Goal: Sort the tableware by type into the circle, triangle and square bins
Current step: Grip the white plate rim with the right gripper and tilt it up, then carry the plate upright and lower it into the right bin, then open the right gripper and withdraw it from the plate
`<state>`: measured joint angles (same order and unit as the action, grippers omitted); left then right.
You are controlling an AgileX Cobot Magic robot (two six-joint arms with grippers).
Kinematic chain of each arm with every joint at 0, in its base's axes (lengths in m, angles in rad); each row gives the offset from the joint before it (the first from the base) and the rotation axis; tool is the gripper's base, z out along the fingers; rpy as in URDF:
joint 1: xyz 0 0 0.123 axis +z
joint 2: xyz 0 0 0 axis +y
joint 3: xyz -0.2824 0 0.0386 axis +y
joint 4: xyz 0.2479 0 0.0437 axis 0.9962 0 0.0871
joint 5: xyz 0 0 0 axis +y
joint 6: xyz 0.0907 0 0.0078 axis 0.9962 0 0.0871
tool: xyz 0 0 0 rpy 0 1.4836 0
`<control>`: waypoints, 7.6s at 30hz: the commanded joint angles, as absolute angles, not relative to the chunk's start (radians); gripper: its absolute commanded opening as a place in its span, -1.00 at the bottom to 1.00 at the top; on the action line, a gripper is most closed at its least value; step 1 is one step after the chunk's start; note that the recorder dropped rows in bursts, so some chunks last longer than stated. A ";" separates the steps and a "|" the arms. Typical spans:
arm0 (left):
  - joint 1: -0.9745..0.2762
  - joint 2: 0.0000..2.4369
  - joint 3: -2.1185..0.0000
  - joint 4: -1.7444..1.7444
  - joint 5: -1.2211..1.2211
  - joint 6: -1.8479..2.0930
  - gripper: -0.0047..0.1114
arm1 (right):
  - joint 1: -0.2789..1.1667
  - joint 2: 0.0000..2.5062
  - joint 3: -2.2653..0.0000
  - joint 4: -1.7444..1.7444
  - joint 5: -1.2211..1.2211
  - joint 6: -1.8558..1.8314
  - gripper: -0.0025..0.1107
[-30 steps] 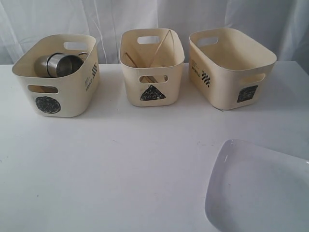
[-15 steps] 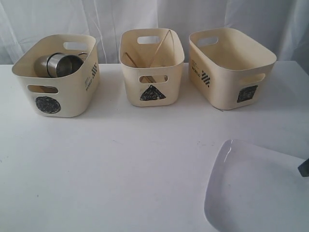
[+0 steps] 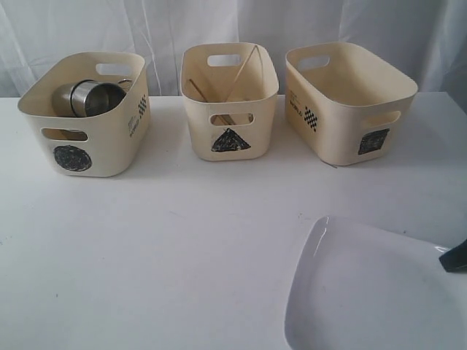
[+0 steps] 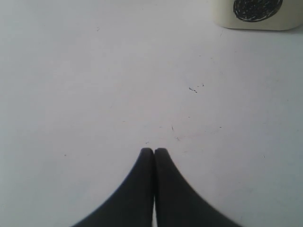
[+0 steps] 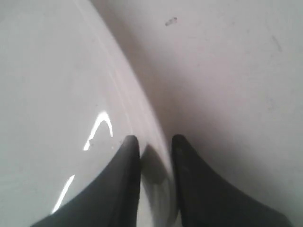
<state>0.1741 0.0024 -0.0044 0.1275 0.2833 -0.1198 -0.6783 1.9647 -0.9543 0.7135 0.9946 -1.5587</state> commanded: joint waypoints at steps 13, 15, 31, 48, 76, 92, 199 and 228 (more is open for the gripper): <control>0.168 0.000 0.000 0.129 0.284 -0.123 -0.92 | -0.679 2.008 -0.918 0.846 0.928 -1.721 -0.42; 0.168 0.000 0.000 0.129 0.284 -0.123 -0.92 | -0.679 2.008 -0.901 0.766 0.909 -1.721 -0.18; 0.168 0.000 0.000 0.129 0.284 -0.123 -0.92 | -0.385 1.887 -0.875 0.789 1.019 -1.426 -0.96; 0.168 0.000 0.000 0.129 0.284 -0.123 -0.92 | -0.288 1.834 -1.039 1.061 1.221 -1.201 -0.96; 0.168 0.000 0.000 0.129 0.284 -0.123 -0.92 | -0.310 1.718 -1.469 1.170 1.221 -0.781 -0.96; 0.168 0.000 0.000 0.129 0.284 -0.123 -0.92 | -0.529 1.918 -1.835 1.360 1.088 -0.774 -0.96; 0.168 0.000 0.000 0.129 0.284 -0.123 -0.92 | -0.013 0.564 -0.545 0.497 0.187 -0.413 -0.96; 0.168 0.000 0.000 0.145 0.281 -0.123 -0.92 | 0.018 0.000 0.000 -0.074 0.349 0.025 -0.96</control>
